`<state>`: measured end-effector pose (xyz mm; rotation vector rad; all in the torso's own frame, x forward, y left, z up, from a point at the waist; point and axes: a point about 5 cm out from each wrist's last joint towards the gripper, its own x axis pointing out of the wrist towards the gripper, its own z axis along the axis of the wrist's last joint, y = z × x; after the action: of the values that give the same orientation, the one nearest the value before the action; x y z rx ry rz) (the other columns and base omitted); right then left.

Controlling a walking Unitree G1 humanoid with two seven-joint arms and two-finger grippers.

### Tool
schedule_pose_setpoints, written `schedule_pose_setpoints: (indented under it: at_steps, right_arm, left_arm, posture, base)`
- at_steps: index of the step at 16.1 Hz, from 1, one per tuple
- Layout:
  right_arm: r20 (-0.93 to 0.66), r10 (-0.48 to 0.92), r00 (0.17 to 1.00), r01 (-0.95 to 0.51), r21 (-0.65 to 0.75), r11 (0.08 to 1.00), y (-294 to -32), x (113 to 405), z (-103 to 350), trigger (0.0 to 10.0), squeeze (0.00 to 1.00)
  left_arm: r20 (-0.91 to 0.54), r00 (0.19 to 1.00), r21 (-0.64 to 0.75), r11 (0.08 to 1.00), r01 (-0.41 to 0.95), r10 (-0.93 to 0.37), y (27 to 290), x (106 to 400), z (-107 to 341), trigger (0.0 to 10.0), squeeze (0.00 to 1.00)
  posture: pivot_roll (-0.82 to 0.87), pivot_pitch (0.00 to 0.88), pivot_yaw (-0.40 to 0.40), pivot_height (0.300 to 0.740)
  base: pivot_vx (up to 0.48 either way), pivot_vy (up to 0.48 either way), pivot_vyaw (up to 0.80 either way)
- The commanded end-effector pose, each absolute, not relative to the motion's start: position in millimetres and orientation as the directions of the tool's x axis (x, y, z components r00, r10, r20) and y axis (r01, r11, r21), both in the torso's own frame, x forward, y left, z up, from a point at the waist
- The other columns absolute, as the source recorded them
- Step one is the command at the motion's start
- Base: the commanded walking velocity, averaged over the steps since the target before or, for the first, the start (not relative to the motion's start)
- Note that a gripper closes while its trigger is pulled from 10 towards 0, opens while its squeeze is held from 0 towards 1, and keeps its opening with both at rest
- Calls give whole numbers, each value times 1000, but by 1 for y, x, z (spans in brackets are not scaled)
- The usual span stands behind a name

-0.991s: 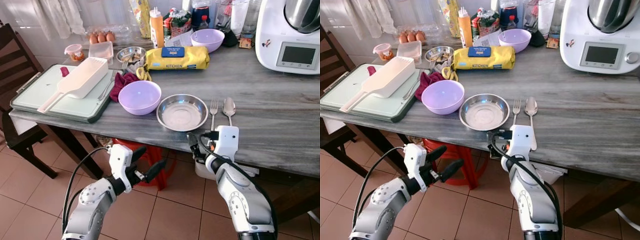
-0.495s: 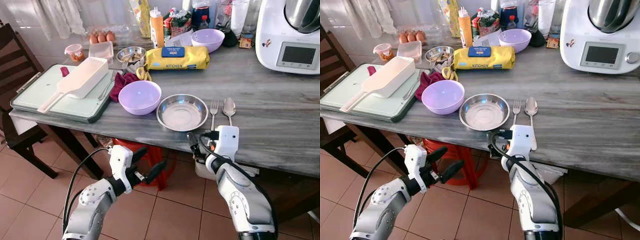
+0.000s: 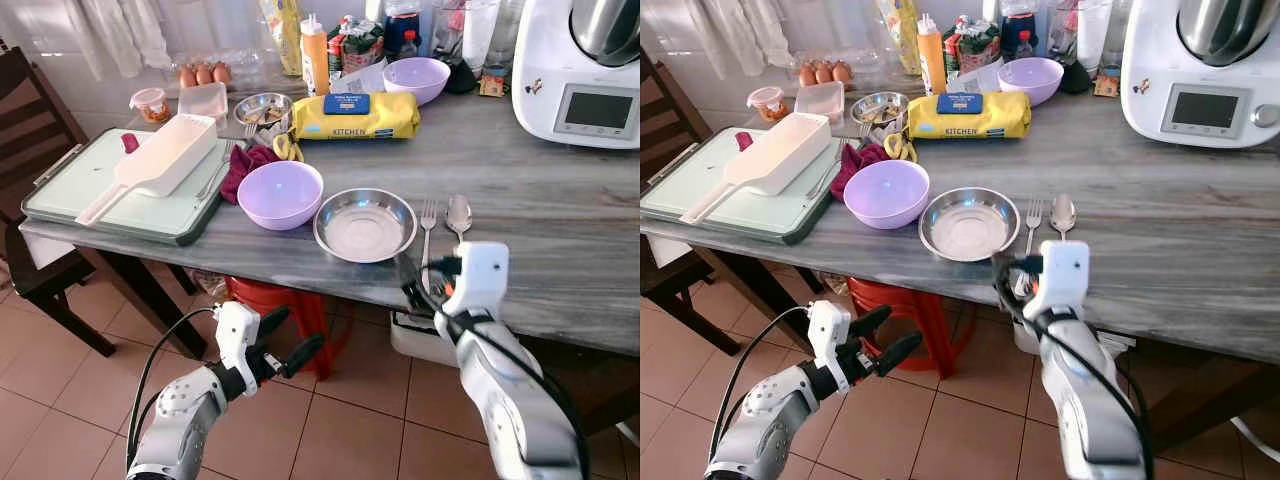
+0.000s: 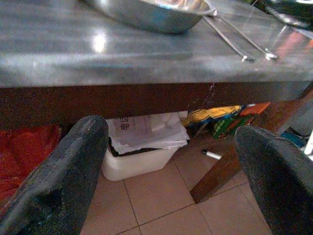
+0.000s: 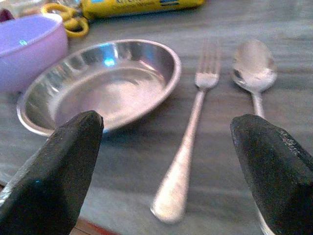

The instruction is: Setting the table

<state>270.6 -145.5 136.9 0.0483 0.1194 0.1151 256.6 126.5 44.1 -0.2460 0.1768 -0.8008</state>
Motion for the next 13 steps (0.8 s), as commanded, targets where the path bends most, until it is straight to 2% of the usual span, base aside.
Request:
schedule_pose_setpoints:
  at_steps: [1,5,13]
  right_arm:
    - [-94,95,991,-92,36,995,-151,266,145,10000,0]
    - [-107,15,994,-14,6,1000,-172,260,143,10000,0]
    - [-152,-16,988,20,25,999,-179,256,134,10000,0]
  left_arm:
    - [-72,681,-268,672,691,-729,131,257,42,10000,0]
    - [-66,673,-271,663,698,-736,130,258,38,10000,0]
    - [-75,667,-268,659,702,-741,135,258,32,10000,0]
  posture:
    - [-117,89,128,740]
    - [-124,92,134,740]
    - [-124,97,144,740]
  base:
    - [0,0,0]
    - [0,0,0]
    - [0,0,0]
